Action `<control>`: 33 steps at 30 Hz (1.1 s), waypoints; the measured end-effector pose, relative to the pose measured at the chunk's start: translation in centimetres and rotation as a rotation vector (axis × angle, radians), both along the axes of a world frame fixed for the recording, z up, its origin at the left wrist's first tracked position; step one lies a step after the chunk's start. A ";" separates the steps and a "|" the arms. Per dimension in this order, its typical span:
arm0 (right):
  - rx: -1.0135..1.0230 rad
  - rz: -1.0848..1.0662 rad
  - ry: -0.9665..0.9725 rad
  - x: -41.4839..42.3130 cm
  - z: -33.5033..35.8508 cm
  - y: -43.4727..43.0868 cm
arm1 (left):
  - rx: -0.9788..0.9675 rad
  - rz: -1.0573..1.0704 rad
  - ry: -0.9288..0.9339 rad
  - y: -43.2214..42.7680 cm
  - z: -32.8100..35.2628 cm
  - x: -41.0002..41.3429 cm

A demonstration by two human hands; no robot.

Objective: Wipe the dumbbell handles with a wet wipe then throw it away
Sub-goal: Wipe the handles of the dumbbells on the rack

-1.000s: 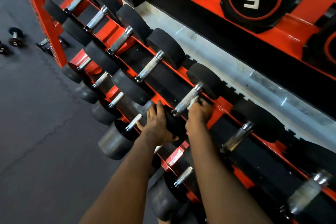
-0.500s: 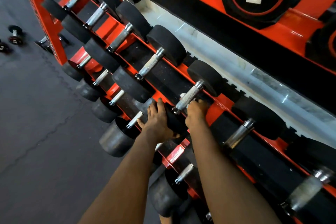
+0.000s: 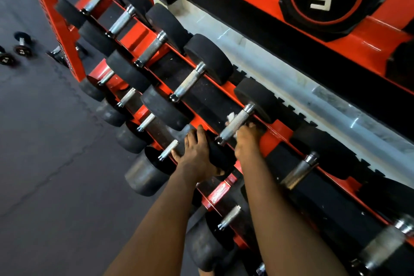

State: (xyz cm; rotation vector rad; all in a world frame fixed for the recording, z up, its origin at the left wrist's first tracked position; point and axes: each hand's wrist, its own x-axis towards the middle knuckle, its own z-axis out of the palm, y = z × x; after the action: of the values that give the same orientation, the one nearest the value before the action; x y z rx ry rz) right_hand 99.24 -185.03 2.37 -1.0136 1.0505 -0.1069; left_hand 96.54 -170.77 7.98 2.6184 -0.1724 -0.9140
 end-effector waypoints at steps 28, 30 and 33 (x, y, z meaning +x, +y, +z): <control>-0.614 0.324 0.045 -6.3 -0.2 1.3 | -0.044 -0.027 -0.079 0.8 0.9 0.0; -0.647 0.320 0.014 -6.6 0.3 0.8 | -0.120 0.014 -0.151 1.6 1.6 0.1; -0.679 0.322 -0.079 -6.9 4.6 1.5 | -0.202 0.093 -0.393 3.1 2.8 0.7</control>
State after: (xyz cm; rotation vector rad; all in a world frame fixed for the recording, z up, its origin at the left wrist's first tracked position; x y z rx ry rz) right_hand 92.38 -183.49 6.98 -1.7657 0.7717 -0.2477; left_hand 97.22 -167.66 10.79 2.5608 -0.2270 -0.3236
